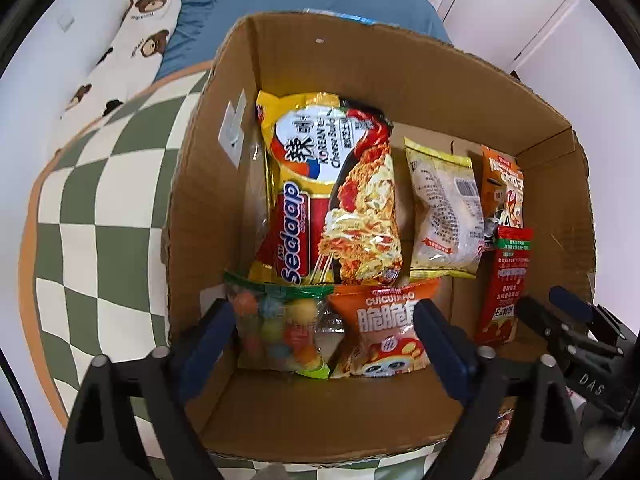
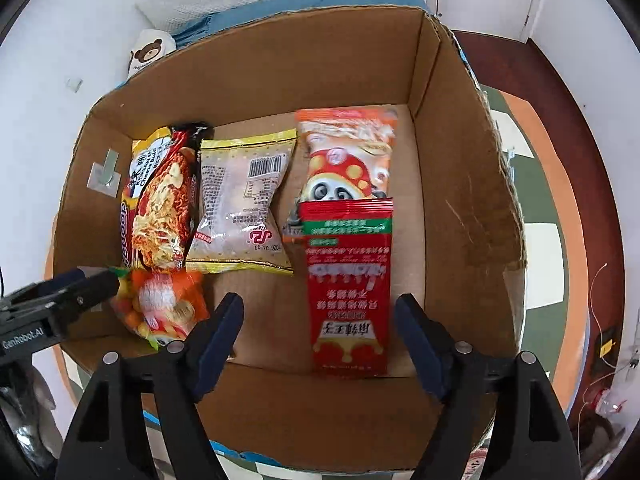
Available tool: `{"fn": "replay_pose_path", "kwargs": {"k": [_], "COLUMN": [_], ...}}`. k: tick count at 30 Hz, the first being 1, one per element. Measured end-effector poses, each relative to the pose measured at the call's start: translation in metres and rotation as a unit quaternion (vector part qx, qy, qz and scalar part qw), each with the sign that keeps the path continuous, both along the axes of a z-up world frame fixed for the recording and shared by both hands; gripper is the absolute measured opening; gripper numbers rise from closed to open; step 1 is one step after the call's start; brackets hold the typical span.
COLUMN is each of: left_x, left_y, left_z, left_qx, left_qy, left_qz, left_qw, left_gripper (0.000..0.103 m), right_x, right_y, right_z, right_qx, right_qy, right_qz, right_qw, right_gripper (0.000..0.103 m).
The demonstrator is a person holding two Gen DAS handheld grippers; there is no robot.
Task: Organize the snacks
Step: 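Carry both packets into the box and open both tools to drop them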
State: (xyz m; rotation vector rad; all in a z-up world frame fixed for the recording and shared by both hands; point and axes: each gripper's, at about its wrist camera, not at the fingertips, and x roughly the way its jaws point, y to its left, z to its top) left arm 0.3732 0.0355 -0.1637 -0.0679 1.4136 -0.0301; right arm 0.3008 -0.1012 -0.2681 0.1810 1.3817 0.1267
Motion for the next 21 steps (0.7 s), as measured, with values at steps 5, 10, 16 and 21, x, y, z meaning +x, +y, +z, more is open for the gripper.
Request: {"fn": "replay_pose_path", "kwargs": {"k": [5, 10, 16, 21], "left_x": [-0.001, -0.007, -0.021, -0.042], "left_y": [-0.004, -0.011, -0.017, -0.018], "left_z": [0.004, 0.017, 0.037, 0.059], "left_qx": [0.013, 0.020, 0.016, 0.015], "left_qy": [-0.007, -0.034, -0.069, -0.107], "left_qz": [0.002, -0.002, -0.002, -0.007], "left_qw": [0.9999, 0.9992, 0.9975, 0.9941], "left_gripper": [0.092, 0.092, 0.092, 0.092], "right_x": [-0.007, -0.014, -0.027, -0.042], "right_y": [-0.005, -0.012, -0.012, -0.008], "right_z": [0.007, 0.015, 0.030, 0.050], "right_qx": [-0.003, -0.004, -0.010, -0.024], "right_qy": [-0.006, -0.010, -0.027, -0.057], "right_qz": [-0.012, -0.023, -0.020, -0.016], "right_qw": [1.000, 1.000, 0.999, 0.998], "right_gripper": [0.081, 0.081, 0.096, 0.096]}}
